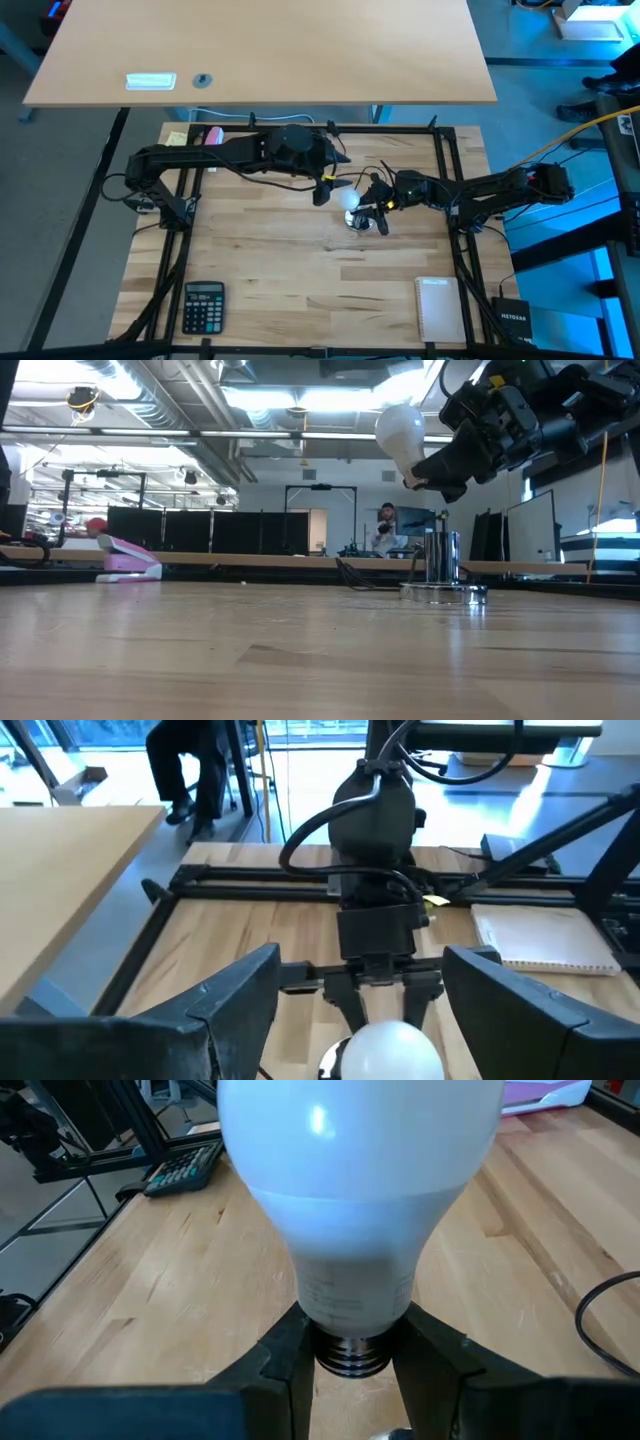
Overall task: Screw lightbulb
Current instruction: Insert the lightbulb into the lamp
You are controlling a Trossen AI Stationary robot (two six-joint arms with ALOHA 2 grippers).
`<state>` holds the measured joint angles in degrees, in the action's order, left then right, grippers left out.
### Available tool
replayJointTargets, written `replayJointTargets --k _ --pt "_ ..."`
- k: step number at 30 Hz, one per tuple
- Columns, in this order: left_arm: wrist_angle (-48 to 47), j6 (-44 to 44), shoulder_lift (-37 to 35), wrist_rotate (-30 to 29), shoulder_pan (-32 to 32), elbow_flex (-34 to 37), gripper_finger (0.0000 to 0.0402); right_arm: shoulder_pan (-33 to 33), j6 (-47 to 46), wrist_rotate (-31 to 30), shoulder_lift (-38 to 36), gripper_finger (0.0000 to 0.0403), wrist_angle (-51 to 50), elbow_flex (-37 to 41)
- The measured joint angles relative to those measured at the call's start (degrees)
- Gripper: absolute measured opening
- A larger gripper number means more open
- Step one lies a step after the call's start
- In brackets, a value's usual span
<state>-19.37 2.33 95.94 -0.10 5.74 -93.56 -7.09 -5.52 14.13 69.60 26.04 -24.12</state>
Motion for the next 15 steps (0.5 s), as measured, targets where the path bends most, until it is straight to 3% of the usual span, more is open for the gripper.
replayJointTargets --k 4,12,15 --pt "-1.2 -0.7 0.0 -3.0 0.0 0.0 0.0281 0.0 0.0 0.0 0.0 0.0112 -0.1 0.0" --pt "-3.0 0.2 0.0 -5.2 0.0 0.0 0.0380 0.0 0.0 0.0 0.0 0.0112 -0.1 0.0" --pt "-4.4 3.1 0.0 -5.2 -0.6 0.0 0.0396 0.0 0.0 -0.1 0.0 0.0112 -0.3 0.0"
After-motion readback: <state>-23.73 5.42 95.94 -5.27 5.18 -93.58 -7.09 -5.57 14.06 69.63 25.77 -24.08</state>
